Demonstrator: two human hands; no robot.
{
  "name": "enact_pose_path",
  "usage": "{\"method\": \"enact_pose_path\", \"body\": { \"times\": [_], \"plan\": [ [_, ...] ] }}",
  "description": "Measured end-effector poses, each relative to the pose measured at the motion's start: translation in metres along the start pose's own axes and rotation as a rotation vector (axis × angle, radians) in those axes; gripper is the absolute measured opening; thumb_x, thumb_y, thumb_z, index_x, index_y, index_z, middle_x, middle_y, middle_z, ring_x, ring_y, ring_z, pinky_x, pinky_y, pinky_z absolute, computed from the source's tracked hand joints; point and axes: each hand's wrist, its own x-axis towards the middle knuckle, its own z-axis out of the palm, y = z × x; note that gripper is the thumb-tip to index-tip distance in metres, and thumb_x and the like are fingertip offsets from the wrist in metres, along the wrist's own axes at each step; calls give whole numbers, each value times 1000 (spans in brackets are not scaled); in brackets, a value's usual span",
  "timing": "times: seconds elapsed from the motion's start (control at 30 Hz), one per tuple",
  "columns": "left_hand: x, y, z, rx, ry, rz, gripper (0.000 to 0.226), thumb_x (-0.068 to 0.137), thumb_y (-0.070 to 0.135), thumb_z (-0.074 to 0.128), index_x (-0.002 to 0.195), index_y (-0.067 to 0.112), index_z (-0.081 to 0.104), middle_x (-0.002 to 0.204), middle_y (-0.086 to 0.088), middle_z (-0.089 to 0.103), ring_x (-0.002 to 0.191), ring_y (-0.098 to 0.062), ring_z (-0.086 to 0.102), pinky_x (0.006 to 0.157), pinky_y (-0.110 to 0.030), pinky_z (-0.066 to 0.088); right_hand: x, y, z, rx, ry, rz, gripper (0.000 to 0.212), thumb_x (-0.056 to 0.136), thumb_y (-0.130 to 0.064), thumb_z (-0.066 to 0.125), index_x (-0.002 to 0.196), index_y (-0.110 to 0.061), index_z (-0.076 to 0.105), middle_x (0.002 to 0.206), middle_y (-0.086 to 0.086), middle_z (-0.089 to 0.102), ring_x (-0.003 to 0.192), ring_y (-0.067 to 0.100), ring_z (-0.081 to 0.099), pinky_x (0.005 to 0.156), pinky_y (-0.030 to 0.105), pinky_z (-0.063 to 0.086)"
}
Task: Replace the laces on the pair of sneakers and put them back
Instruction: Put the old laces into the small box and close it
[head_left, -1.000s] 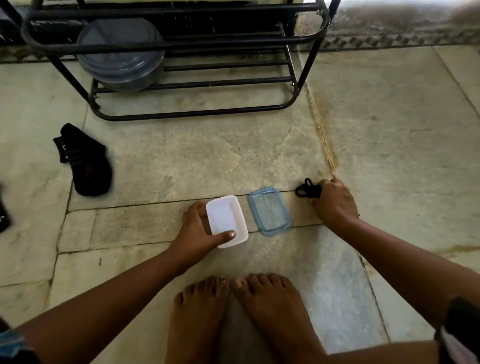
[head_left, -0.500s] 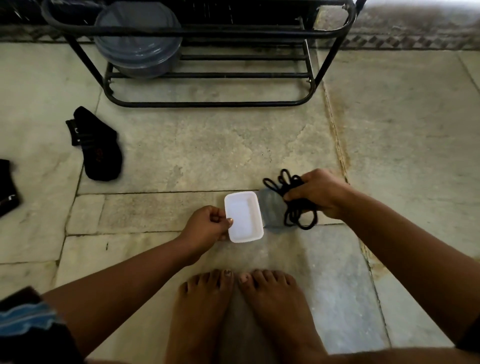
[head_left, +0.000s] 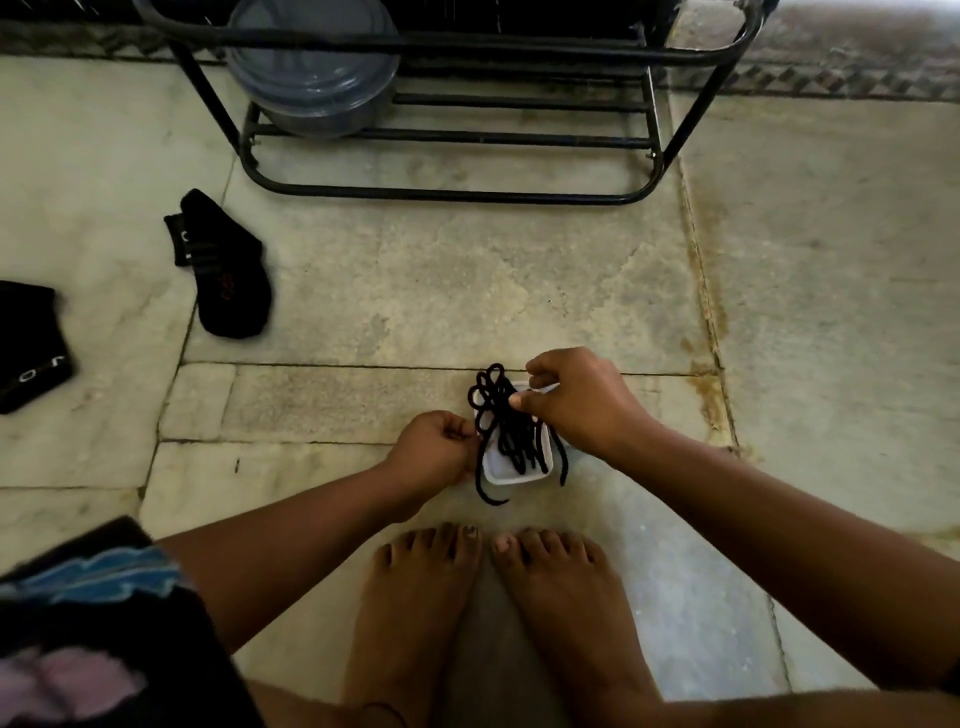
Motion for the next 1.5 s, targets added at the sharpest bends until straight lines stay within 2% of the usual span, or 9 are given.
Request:
{"method": "enact_pose_path", "body": {
  "times": [0.13, 0.37, 0.5, 0.57, 0.67, 0.93, 1.1, 1.27, 1.5],
  "plan": [
    [-3, 2, -1, -9, -9, -7, 16, 92, 5, 56, 78, 11, 56, 66, -5, 56, 57, -15, 51, 56, -27, 43, -6, 2, 3, -36, 2, -88, 35, 90, -14, 61, 125, -12, 61, 118, 3, 66, 106, 17, 62, 74, 13, 47],
    [-6, 2, -5, 92, -7, 58, 8, 89, 12, 58, 96, 10, 62, 82, -6, 65, 71, -17, 61, 64, -29, 50, -14, 10, 36, -397, -313, -277, 36, 91, -4, 48, 126, -10, 50, 120, 13, 59, 103, 28, 58, 77, 32, 47],
    [-1, 2, -15, 413, -11, 356, 70, 80, 12, 70, 141, 21, 37, 120, -2, 53, 101, -16, 58, 89, -31, 49, -16, 16, 43, -494, -311, -346, 44, 90, 0, 48, 133, -9, 44, 132, 12, 50, 115, 28, 52, 88, 30, 44],
    [2, 5, -19, 582, -20, 522, 81, 78, 16, 73, 146, 23, 30, 132, -1, 42, 116, -14, 47, 96, -25, 41, -16, 18, 44, -514, -318, -366, 44, 91, 0, 47, 134, -8, 43, 134, 12, 48, 118, 28, 51, 91, 31, 44],
    [7, 5, -23, 767, 12, 718, 66, 77, 21, 75, 137, 19, 48, 130, -4, 48, 119, -20, 44, 100, -27, 37, -15, 19, 44, -517, -320, -375, 44, 91, -1, 47, 134, -9, 44, 135, 11, 48, 118, 27, 51, 90, 32, 44],
    [12, 10, -17, 1070, 29, 934, 29, 74, 25, 67, 99, 13, 75, 90, -6, 68, 85, -32, 57, 68, -37, 47, -19, 15, 32, -456, -298, -389, 37, 90, -6, 50, 126, -16, 56, 116, 8, 63, 98, 24, 61, 80, 31, 52],
    [4, 23, -9, 1308, 19, 748, 30, 95, 37, 49, 121, 35, 63, 116, 8, 59, 114, -20, 40, 78, -28, 22, -17, 15, 5, -411, 50, -263, 23, 89, -36, 56, 94, -15, 65, 87, 0, 63, 81, 17, 60, 64, 29, 48],
    [2, 27, -2, 1316, 29, 683, 29, 94, 37, 47, 118, 34, 65, 112, 6, 59, 110, -19, 40, 77, -28, 23, -28, 24, 21, -568, -136, -44, 52, 70, -74, 59, 75, -23, 48, 70, -6, 49, 70, 15, 55, 54, 26, 37],
    [1, 27, 7, 1307, 90, 590, 26, 91, 36, 51, 106, 31, 71, 101, 3, 62, 105, -20, 45, 85, -30, 33, -33, 22, 37, -482, -106, -26, 69, 71, -69, 63, 110, -18, 38, 95, 2, 61, 88, 23, 64, 62, 30, 43]
  ]
}}
